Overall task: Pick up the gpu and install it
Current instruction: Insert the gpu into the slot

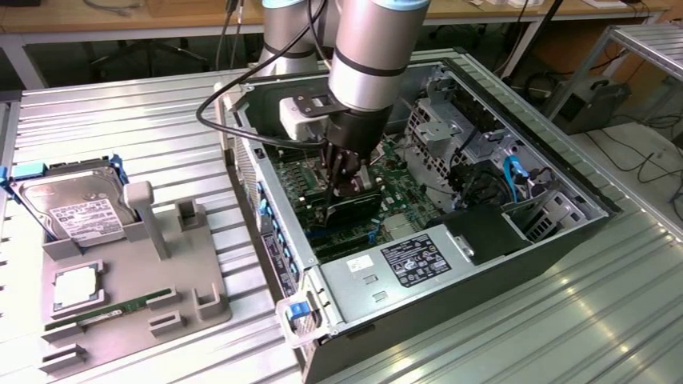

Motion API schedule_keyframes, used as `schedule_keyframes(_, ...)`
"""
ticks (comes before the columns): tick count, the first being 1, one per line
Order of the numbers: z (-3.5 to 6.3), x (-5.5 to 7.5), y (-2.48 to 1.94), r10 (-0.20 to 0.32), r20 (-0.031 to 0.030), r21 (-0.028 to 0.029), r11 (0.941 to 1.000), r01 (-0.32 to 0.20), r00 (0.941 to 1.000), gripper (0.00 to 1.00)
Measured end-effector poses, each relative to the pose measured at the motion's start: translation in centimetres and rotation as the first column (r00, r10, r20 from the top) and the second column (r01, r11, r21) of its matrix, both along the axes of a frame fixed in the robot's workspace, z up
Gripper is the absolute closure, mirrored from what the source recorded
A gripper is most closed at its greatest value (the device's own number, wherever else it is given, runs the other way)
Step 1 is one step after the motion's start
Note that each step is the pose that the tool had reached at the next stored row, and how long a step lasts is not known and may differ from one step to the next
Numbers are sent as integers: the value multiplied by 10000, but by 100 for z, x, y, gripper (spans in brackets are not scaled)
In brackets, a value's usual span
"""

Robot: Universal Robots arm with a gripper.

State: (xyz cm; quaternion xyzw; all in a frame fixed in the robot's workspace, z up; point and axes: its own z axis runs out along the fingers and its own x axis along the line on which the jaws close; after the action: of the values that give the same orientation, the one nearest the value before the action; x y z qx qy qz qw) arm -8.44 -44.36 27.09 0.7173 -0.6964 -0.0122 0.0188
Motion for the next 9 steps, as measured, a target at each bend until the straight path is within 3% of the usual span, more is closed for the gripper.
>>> schedule_keyframes(9,-23,-8,0,0,1,3,10000,0,10000,89)
